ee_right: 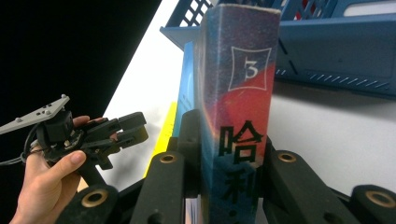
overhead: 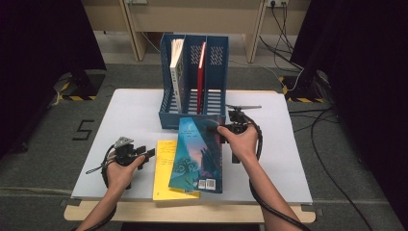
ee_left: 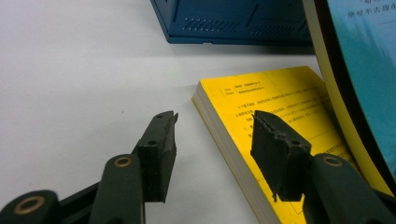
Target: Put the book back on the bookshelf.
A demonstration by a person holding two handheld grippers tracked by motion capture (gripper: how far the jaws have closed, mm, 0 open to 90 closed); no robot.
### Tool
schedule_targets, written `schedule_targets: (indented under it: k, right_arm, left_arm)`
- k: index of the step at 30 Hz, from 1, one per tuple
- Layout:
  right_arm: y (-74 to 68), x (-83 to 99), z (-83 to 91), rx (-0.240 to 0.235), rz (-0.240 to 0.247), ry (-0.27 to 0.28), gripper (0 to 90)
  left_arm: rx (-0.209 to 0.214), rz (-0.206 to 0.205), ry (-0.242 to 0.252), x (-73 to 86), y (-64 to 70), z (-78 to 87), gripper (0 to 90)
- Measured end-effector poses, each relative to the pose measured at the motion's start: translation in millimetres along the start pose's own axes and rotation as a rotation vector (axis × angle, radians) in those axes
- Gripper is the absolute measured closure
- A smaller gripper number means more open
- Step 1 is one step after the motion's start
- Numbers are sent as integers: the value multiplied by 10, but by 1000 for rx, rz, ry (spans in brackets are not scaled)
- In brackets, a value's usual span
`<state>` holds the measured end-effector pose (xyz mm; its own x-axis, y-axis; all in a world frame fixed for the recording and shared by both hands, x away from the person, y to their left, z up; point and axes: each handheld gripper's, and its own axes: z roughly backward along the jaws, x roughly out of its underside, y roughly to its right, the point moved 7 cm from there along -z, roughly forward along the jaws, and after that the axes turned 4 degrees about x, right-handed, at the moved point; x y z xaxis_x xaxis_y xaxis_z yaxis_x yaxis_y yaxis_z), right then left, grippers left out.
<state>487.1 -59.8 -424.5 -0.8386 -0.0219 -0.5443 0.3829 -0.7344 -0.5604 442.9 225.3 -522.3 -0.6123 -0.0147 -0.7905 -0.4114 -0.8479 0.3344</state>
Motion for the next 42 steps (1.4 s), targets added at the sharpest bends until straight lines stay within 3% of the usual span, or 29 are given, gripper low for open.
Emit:
schedule_targets:
  k: [32,42]
  right_arm:
    - [-59,-193,403,66,87,191,751]
    - [-103,-251,589,118,124,266,751]
  left_arm:
    - [-11,-1,0,-3,-24,7,481]
    - [-11,-3,-2,0,-25,9,480]
